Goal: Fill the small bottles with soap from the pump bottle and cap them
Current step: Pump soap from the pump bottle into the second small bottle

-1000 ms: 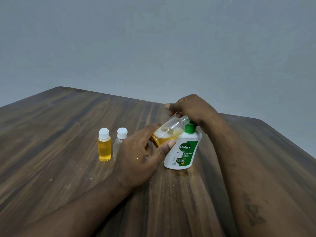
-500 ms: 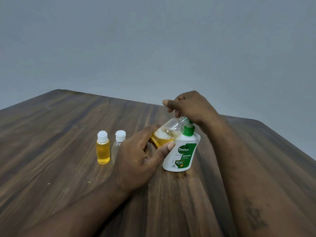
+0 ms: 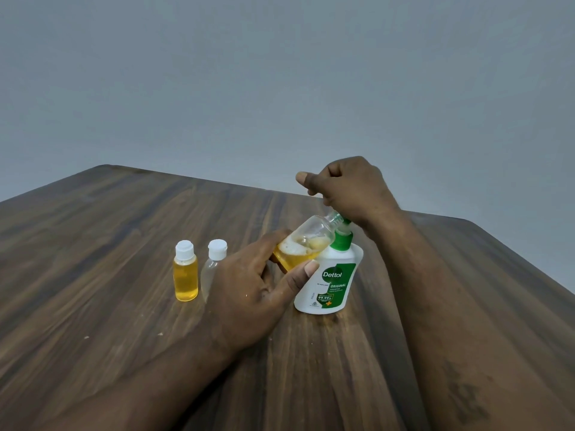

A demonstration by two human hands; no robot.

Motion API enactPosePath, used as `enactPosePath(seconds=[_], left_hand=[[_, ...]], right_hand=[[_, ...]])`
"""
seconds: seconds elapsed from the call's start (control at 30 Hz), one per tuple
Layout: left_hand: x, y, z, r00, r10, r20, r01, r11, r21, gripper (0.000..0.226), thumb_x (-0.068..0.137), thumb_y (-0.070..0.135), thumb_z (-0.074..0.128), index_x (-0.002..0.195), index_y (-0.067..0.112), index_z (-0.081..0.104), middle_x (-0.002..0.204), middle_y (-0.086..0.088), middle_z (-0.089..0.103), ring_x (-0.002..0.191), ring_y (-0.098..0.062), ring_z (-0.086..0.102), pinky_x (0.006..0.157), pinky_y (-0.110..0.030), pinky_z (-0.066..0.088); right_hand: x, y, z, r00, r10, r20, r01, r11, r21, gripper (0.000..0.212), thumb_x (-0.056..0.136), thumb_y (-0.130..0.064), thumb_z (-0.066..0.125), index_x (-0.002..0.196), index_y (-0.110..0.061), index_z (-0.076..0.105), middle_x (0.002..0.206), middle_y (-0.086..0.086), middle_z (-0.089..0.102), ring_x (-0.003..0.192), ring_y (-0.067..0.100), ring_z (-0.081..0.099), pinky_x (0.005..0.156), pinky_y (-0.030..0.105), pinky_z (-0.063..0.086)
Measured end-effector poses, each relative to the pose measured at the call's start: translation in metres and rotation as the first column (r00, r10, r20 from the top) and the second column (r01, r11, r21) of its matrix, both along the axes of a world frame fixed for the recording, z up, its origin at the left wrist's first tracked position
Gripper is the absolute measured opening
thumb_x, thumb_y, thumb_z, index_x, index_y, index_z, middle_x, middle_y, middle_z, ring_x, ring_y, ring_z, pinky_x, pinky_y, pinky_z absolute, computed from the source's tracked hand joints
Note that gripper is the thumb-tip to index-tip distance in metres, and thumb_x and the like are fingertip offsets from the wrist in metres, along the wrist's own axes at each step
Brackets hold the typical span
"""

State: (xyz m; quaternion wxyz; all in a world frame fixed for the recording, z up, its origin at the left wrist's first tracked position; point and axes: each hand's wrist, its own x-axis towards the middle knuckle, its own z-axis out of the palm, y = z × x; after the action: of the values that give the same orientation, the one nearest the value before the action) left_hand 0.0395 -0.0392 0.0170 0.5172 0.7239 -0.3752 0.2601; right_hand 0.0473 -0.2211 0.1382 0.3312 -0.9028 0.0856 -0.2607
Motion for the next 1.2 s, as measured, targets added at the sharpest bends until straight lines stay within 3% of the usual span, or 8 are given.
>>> enactPosePath(seconds=[0.07,0.23,0.3,0.47,0.67,0.9,1.07,1.2], left_hand=[[-0.0002,0.0002,0.0004,1.000,0.002,-0.003,-0.002,1.000,-0.001,0.058,0.093,0.063,0.057,0.128,0.018,0.068,0.079,0.031,0.055,0.072,0.005,0.059,0.058,-0.005,0.038],[0.0000,0.0011,0.0008,1.000,0.016,0.019,-0.017,1.000,0.007,0.050,0.095,0.060,0.059,0.121,0.020,0.070,0.077,0.026,0.059,0.073,-0.003,0.062,0.056,-0.010,0.041],[0.0002,0.0012,-0.0004,1.000,0.006,0.009,-0.006,1.000,0.012,0.051,0.094,0.061,0.058,0.123,0.021,0.070,0.081,0.030,0.059,0.076,0.001,0.063,0.057,-0.009,0.042],[0.0003,0.0013,0.0003,1.000,0.004,0.010,-0.004,1.000,0.005,0.051,0.094,0.061,0.057,0.123,0.021,0.069,0.079,0.034,0.056,0.076,0.006,0.061,0.058,-0.006,0.041],[-0.0006,-0.0006,0.0019,1.000,0.001,0.005,-0.001,1.000,0.001,0.059,0.093,0.065,0.055,0.128,0.019,0.068,0.079,0.032,0.056,0.076,0.001,0.062,0.057,-0.008,0.042],[0.0017,0.0005,-0.0010,1.000,-0.017,-0.024,0.017,0.999,0.030,0.054,0.094,0.063,0.056,0.125,0.022,0.069,0.082,0.026,0.063,0.077,-0.003,0.064,0.056,-0.009,0.043],[0.0025,-0.0006,-0.0020,1.000,-0.008,-0.010,0.008,1.000,0.030,0.056,0.094,0.065,0.054,0.126,0.021,0.068,0.077,0.021,0.063,0.072,-0.006,0.064,0.053,-0.016,0.046],[0.0005,-0.0002,0.0001,1.000,-0.001,-0.001,0.001,1.000,0.030,0.056,0.094,0.063,0.055,0.127,0.020,0.068,0.069,0.021,0.057,0.070,-0.005,0.062,0.055,-0.013,0.043]], right_hand=[[0.0006,0.0014,-0.0010,1.000,0.001,0.002,-0.001,1.000,-0.003,0.042,0.087,-0.055,0.076,0.077,-0.014,0.077,0.062,-0.011,0.068,0.066,0.006,0.065,0.065,0.028,0.052],[0.0016,0.0002,-0.0049,0.963,0.076,-0.260,-0.068,0.997,0.042,0.037,0.093,-0.050,0.071,0.075,-0.018,0.079,0.066,-0.009,0.064,0.065,0.011,0.057,0.070,0.032,0.043],[0.0022,0.0004,-0.0071,0.950,0.077,-0.304,-0.063,0.996,0.056,0.036,0.094,-0.048,0.070,0.078,-0.017,0.080,0.068,-0.009,0.063,0.065,0.010,0.056,0.068,0.031,0.042],[0.0033,0.0004,-0.0053,0.960,0.058,-0.273,-0.049,0.998,0.042,0.038,0.093,-0.051,0.070,0.074,-0.020,0.078,0.068,-0.010,0.063,0.068,0.012,0.057,0.072,0.032,0.042],[-0.0006,0.0010,0.0013,0.996,0.009,-0.085,-0.008,1.000,0.014,0.042,0.089,-0.056,0.073,0.075,-0.017,0.077,0.069,-0.004,0.069,0.071,0.013,0.064,0.067,0.030,0.048],[0.0030,-0.0009,-0.0065,0.935,0.081,-0.345,-0.068,0.996,0.049,0.041,0.094,-0.053,0.070,0.083,-0.016,0.081,0.074,-0.007,0.065,0.069,0.013,0.059,0.071,0.033,0.044],[0.0042,-0.0004,-0.0059,0.943,0.078,-0.324,-0.069,0.997,0.040,0.041,0.093,-0.054,0.069,0.082,-0.017,0.081,0.076,-0.007,0.066,0.074,0.014,0.060,0.072,0.033,0.044],[0.0000,0.0001,0.0007,0.986,0.046,-0.157,-0.046,0.999,0.004,0.043,0.091,-0.056,0.070,0.079,-0.016,0.078,0.074,-0.005,0.068,0.077,0.014,0.064,0.072,0.033,0.049]])
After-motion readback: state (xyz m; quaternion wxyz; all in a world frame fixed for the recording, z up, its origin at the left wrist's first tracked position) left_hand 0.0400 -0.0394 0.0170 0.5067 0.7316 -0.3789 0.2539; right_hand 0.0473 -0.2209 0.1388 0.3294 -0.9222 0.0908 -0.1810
